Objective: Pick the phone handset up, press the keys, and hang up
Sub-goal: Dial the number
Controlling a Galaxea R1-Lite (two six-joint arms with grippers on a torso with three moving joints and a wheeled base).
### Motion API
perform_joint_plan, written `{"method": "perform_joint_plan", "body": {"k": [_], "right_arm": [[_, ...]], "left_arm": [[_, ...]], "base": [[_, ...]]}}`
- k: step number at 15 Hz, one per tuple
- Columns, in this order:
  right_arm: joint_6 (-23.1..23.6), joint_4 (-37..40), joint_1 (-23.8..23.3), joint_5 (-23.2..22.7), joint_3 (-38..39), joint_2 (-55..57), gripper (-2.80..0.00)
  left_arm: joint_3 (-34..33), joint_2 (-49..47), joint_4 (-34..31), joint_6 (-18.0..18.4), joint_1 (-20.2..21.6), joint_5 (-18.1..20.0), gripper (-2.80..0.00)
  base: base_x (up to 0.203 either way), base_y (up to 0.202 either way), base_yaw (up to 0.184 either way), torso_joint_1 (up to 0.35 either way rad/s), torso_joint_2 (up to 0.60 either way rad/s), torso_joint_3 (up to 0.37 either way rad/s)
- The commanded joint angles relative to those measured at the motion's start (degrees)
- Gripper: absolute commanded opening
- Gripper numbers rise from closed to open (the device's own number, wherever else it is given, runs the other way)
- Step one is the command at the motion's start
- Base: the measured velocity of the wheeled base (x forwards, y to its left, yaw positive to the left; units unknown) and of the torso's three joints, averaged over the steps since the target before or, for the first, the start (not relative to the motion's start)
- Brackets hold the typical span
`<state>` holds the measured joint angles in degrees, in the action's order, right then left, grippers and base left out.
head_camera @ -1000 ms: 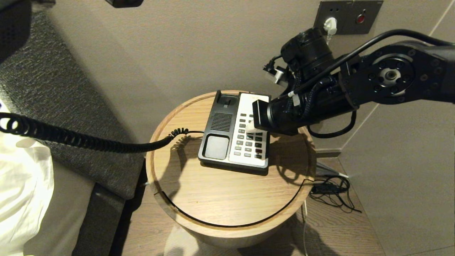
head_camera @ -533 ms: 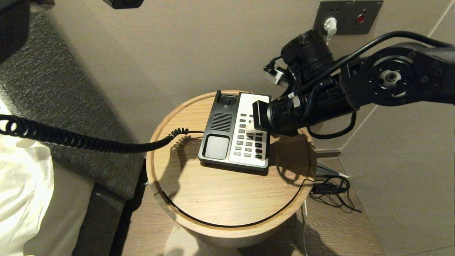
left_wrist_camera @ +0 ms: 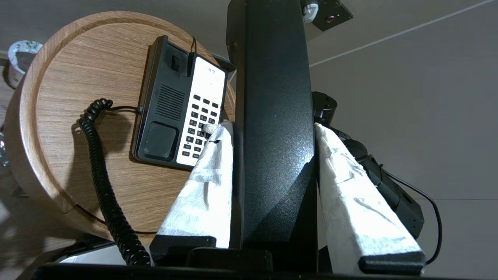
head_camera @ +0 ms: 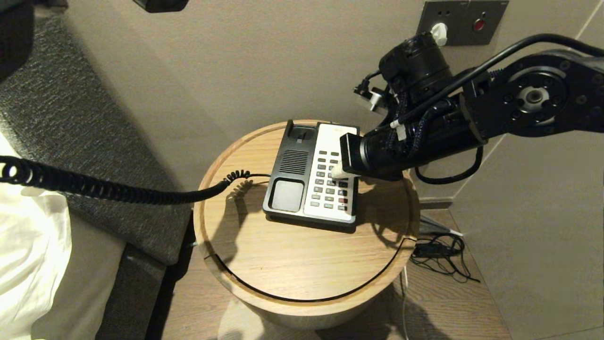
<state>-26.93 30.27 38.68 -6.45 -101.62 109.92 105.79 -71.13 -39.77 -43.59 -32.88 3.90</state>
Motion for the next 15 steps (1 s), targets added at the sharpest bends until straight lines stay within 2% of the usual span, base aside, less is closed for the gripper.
{"method": "perform_joint_plan", "body": {"k": [1,15], "right_arm": [[-0.18,0.1,0.84,-0.23,0.34,-0.24,-2.8],[0.21,-0.74,1.57,0.03,2.74,0.47,-2.8]], "left_arm": [[-0.23,0.03,-0.22,-0.26,0.18,0.05,-2.8],[-1.17,0.96,-0.22,-0.35,0.71,1.11,-2.8]], "base": [[0.0,0.0,0.0,0.0,0.0,0.0],[0.0,0.0,0.0,0.0,0.0,0.0]]}}
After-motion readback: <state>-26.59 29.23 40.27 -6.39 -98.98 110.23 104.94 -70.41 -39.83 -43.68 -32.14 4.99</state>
